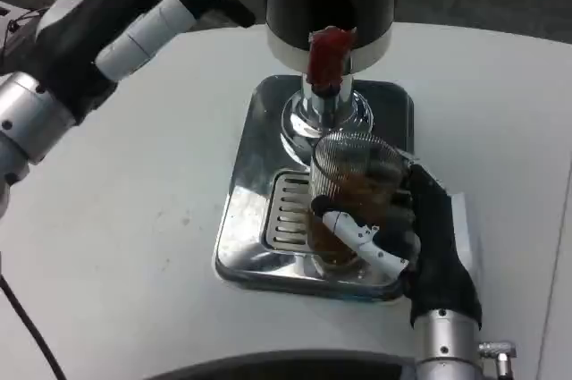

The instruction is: Grasp the cup under the faucet to collect the drink, then remove the cup.

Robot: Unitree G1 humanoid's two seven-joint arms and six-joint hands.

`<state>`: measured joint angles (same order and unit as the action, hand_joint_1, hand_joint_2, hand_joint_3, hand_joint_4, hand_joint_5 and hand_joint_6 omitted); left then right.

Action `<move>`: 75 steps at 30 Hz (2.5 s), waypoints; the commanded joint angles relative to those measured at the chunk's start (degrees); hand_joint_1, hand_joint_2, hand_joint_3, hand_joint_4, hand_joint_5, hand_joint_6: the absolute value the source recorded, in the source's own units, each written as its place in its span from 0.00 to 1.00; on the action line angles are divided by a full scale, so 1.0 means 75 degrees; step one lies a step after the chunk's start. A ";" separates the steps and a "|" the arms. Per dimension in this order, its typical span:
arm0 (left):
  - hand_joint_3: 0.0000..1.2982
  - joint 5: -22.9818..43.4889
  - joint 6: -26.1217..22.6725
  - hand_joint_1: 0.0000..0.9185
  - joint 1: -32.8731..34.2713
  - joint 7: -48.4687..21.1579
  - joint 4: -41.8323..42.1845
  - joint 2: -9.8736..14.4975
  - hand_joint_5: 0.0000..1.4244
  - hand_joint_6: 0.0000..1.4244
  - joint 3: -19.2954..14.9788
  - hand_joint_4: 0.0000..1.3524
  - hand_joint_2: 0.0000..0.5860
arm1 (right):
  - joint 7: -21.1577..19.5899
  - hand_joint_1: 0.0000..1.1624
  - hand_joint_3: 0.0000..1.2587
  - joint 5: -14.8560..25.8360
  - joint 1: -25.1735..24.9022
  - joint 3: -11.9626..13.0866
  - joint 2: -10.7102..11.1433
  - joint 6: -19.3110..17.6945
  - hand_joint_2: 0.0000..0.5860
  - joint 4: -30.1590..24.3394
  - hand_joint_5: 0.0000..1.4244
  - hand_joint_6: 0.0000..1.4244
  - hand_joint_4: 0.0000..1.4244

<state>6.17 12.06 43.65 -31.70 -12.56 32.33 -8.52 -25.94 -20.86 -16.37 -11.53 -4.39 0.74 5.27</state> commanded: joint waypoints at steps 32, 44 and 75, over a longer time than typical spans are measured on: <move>0.24 -0.0534 -0.0174 0.00 -0.3195 0.1117 0.1052 0.0262 0.34 0.31 -0.0940 0.27 0.01 | 0.0874 0.68 0.57 -0.0086 0.1915 0.0213 0.0262 -0.0422 0.39 -0.2340 0.63 0.53 0.58; 0.21 -0.1590 0.0358 0.00 -0.3923 0.1451 0.1656 0.0399 0.25 0.23 -0.0628 0.21 0.03 | 0.1292 0.70 0.58 -0.0148 0.2365 0.0210 0.0428 -0.0454 0.38 -0.3292 0.64 0.55 0.59; 0.12 -0.3952 0.0373 0.00 -0.6346 0.2310 0.4539 -0.0204 0.09 0.11 0.0178 0.05 0.07 | 0.3106 0.79 0.59 0.0050 0.2653 0.0697 0.1920 -0.0929 0.31 -0.4679 0.67 0.57 0.58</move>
<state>-22.94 14.25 -2.33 -14.73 20.38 30.36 -7.12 -3.21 -21.74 2.85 -7.40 9.19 -2.22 -26.91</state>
